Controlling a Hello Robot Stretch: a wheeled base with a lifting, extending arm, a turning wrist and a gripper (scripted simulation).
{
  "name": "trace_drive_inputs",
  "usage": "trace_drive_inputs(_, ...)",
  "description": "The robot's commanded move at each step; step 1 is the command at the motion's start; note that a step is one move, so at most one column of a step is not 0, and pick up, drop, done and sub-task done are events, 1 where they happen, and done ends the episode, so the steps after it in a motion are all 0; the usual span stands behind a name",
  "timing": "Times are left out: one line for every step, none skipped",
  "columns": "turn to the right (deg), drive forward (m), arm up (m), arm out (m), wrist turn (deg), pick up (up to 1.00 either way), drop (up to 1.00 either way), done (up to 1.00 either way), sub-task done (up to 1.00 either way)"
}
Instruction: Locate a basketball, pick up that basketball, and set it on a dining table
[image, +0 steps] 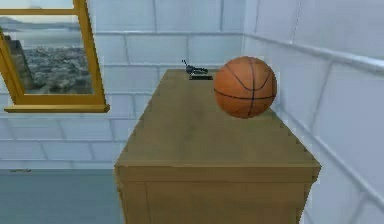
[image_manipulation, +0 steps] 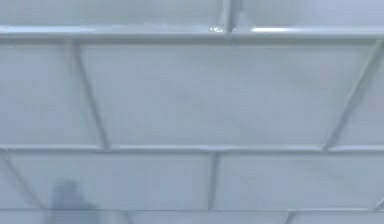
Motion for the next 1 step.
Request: trace_drive_inputs(0.0,0.25,0.0,0.0,0.0,0.0,0.0,0.0,0.0)
